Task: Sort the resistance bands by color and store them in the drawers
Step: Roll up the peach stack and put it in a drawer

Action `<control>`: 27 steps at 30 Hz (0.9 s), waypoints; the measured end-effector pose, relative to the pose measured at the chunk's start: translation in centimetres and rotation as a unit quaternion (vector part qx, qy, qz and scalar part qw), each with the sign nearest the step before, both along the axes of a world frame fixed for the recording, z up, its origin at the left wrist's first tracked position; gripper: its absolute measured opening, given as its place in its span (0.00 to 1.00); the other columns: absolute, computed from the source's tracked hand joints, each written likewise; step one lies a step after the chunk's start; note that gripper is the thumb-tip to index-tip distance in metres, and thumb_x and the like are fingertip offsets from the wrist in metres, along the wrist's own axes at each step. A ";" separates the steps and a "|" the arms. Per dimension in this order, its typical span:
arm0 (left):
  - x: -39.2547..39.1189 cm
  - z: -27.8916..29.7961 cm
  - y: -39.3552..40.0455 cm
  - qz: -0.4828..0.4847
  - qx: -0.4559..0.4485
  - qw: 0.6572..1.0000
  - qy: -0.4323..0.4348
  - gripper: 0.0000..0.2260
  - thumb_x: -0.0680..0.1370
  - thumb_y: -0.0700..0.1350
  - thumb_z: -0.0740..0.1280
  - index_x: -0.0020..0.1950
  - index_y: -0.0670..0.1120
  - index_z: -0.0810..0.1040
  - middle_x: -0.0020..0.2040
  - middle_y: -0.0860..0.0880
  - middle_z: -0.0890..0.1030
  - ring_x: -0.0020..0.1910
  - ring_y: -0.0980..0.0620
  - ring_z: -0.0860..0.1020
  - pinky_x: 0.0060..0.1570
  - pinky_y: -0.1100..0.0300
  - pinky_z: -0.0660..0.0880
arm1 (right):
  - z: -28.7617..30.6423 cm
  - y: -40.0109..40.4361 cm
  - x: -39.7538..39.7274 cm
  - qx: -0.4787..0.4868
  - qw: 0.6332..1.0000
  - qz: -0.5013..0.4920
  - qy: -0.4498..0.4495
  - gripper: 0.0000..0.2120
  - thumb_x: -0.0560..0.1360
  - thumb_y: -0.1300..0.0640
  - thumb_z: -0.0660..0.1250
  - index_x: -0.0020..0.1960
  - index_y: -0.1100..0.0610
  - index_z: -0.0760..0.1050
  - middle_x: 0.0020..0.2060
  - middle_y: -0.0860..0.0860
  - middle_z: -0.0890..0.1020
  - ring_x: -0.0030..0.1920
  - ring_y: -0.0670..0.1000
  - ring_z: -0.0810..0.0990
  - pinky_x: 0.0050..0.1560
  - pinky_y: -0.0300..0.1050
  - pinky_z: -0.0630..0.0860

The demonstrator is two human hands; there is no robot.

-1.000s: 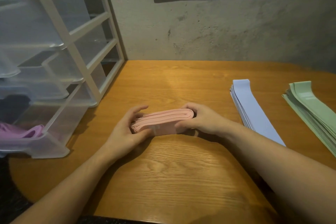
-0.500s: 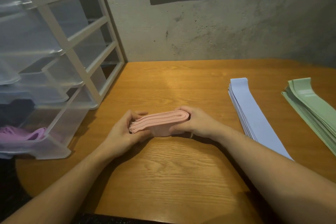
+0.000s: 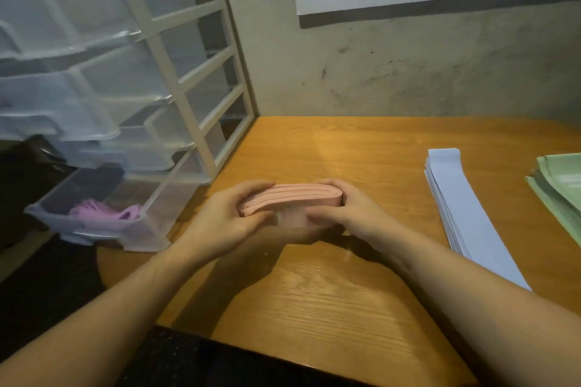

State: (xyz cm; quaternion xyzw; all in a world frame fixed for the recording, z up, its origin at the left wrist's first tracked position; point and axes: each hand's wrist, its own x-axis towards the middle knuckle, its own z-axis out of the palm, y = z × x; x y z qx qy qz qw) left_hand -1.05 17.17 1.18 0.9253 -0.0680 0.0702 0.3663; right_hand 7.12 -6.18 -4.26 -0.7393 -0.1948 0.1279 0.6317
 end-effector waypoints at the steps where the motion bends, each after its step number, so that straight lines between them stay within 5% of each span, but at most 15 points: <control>1: -0.6 0.4 0.5 0.007 -0.004 1.000 -0.010 0.23 0.76 0.43 0.73 0.70 0.56 0.75 0.59 0.62 0.79 0.58 0.63 0.78 0.57 0.56 0.80 | 0.5 0.7 -0.2 0.009 1.000 0.006 0.000 0.19 0.70 0.55 0.79 0.57 0.45 0.78 0.53 0.47 0.84 0.53 0.46 0.83 0.48 0.40 0.79; 5: -3.4 2.1 2.8 0.049 -0.025 0.998 -0.044 0.22 0.76 0.42 0.72 0.68 0.57 0.74 0.58 0.63 0.79 0.55 0.61 0.80 0.49 0.58 0.82 | 3.7 4.0 -0.9 -0.026 0.998 0.051 -0.034 0.17 0.73 0.54 0.77 0.58 0.45 0.74 0.54 0.47 0.82 0.56 0.47 0.81 0.55 0.45 0.81; 9: -6.9 3.7 5.9 0.089 -0.046 0.993 -0.069 0.22 0.77 0.41 0.72 0.67 0.58 0.74 0.56 0.60 0.79 0.51 0.59 0.81 0.42 0.59 0.82 | 7.1 8.1 -2.3 -0.030 0.990 0.122 -0.060 0.16 0.73 0.59 0.76 0.57 0.53 0.74 0.51 0.50 0.82 0.51 0.47 0.83 0.49 0.44 0.83; 15: -11.0 6.1 11.8 0.158 -0.032 0.978 -0.130 0.23 0.75 0.41 0.74 0.65 0.60 0.73 0.58 0.62 0.79 0.57 0.66 0.78 0.49 0.70 0.78 | 10.5 15.5 -3.6 -0.069 0.970 0.193 -0.131 0.22 0.73 0.53 0.77 0.63 0.49 0.73 0.55 0.46 0.81 0.53 0.41 0.80 0.48 0.35 0.79; 22: -13.5 9.2 19.9 0.222 -0.016 0.960 -0.171 0.23 0.75 0.38 0.74 0.65 0.58 0.74 0.56 0.61 0.81 0.53 0.63 0.81 0.46 0.71 0.78 | 13.4 23.0 -4.7 -0.160 0.903 0.147 -0.371 0.27 0.73 0.38 0.72 0.69 0.47 0.74 0.62 0.41 0.78 0.59 0.38 0.70 0.58 0.33 0.69; 27: -13.9 10.8 23.3 0.242 -0.005 0.953 -0.183 0.22 0.74 0.42 0.74 0.66 0.56 0.75 0.55 0.60 0.81 0.46 0.60 0.81 0.43 0.71 0.77 | 14.1 26.3 -5.3 -0.190 0.891 0.115 -0.395 0.33 0.74 0.32 0.65 0.74 0.45 0.69 0.71 0.41 0.73 0.70 0.42 0.66 0.70 0.43 0.65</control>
